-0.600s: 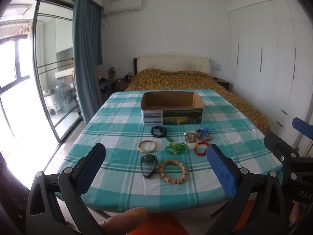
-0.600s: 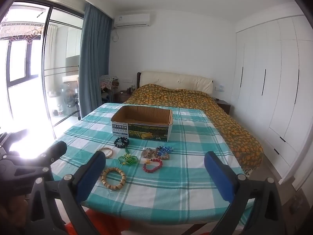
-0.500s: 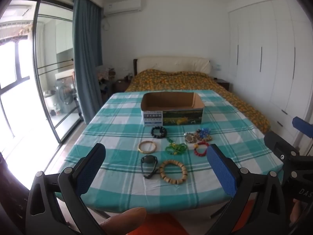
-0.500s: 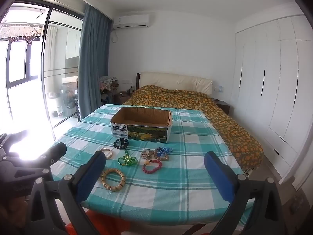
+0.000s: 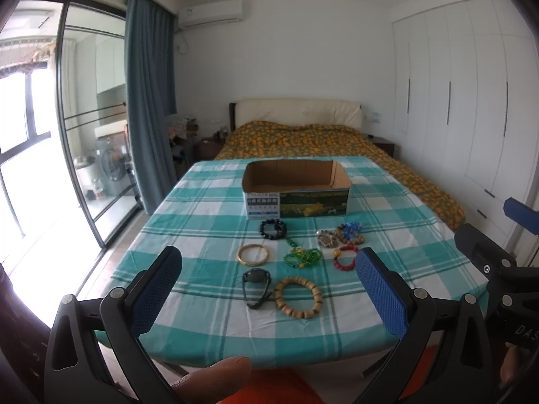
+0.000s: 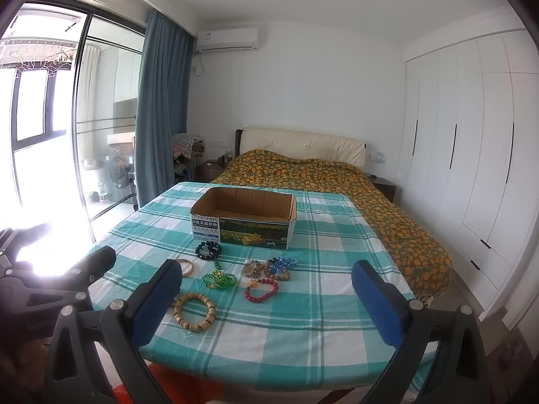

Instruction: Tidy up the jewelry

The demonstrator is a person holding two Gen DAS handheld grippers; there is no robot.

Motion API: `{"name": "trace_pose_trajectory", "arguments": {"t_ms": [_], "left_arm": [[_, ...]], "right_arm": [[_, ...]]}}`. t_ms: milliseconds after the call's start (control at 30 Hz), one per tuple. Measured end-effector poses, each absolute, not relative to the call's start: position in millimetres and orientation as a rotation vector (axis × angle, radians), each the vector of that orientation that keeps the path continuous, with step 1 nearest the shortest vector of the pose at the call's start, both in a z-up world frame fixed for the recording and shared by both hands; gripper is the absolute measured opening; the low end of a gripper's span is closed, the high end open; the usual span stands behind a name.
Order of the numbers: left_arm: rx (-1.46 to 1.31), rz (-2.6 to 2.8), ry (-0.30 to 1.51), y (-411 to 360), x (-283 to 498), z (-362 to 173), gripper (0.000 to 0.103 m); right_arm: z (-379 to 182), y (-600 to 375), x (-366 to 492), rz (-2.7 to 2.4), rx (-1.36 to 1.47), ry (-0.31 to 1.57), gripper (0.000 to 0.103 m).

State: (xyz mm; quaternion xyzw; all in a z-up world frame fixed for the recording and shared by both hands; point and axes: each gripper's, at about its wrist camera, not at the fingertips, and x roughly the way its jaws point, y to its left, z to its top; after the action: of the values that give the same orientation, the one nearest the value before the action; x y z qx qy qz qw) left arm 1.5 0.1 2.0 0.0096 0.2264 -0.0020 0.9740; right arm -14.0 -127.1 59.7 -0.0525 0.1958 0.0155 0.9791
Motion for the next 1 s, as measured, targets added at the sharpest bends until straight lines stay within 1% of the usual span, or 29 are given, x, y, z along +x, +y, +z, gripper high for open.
{"name": "trace_pose_trajectory", "arguments": {"t_ms": [1000], "left_arm": [[0.027,-0.007,0.446,-4.0,-0.8,3.5,0.103]], "right_arm": [[57.0,-128.6,-15.0,0.026,-0.092,0.385,0.103]]}}
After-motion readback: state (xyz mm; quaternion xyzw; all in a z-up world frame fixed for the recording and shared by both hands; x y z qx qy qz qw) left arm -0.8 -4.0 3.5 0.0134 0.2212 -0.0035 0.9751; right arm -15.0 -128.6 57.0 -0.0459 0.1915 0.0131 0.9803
